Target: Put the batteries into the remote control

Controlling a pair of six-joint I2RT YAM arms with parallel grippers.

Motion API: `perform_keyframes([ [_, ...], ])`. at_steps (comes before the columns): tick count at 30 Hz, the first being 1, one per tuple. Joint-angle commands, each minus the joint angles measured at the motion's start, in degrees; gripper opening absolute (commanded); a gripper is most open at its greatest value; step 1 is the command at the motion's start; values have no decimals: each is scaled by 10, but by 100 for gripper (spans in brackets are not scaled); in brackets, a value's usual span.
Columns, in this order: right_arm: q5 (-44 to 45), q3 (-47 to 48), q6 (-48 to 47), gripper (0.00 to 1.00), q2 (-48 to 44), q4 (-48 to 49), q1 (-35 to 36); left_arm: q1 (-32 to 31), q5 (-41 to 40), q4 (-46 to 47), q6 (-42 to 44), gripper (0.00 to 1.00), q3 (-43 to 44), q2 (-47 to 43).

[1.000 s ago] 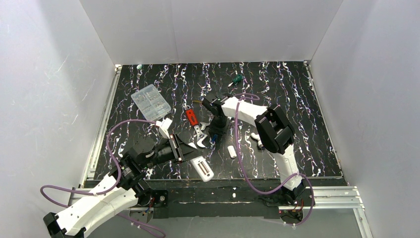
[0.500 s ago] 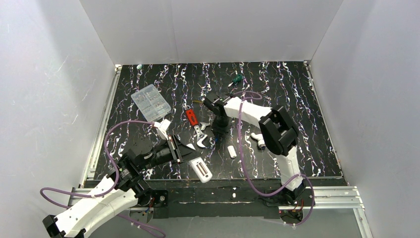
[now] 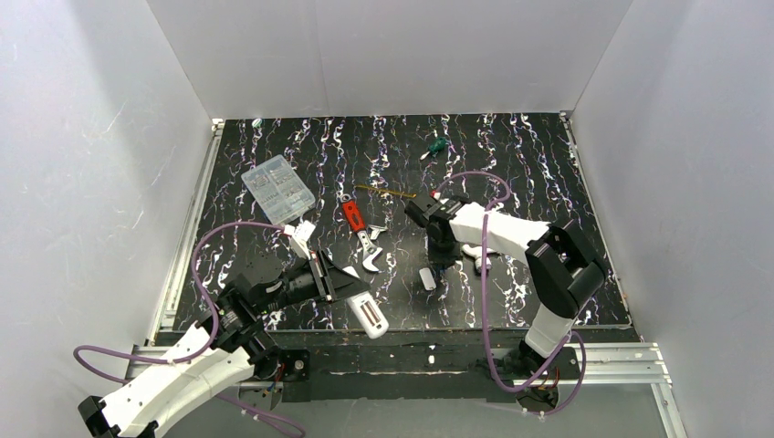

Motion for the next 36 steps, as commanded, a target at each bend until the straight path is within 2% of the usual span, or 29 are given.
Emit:
perform_keyframes([
  [1, 40, -33, -26, 4, -5, 32, -1, -2, 16, 12, 13, 0, 32, -1],
  [7, 62, -32, -19, 17, 20, 34, -2, -2, 16, 1, 18, 0, 41, -1],
  [13, 41, -57, -5, 35, 21, 61, -2, -2, 14, -2, 19, 0, 41, -2],
  [20, 14, -75, 10, 37, 24, 79, -5, -2, 15, 0, 18, 0, 42, 4],
  [36, -53, -154, 32, 34, 0, 148, -39, -1, 13, -1, 17, 0, 38, 2],
])
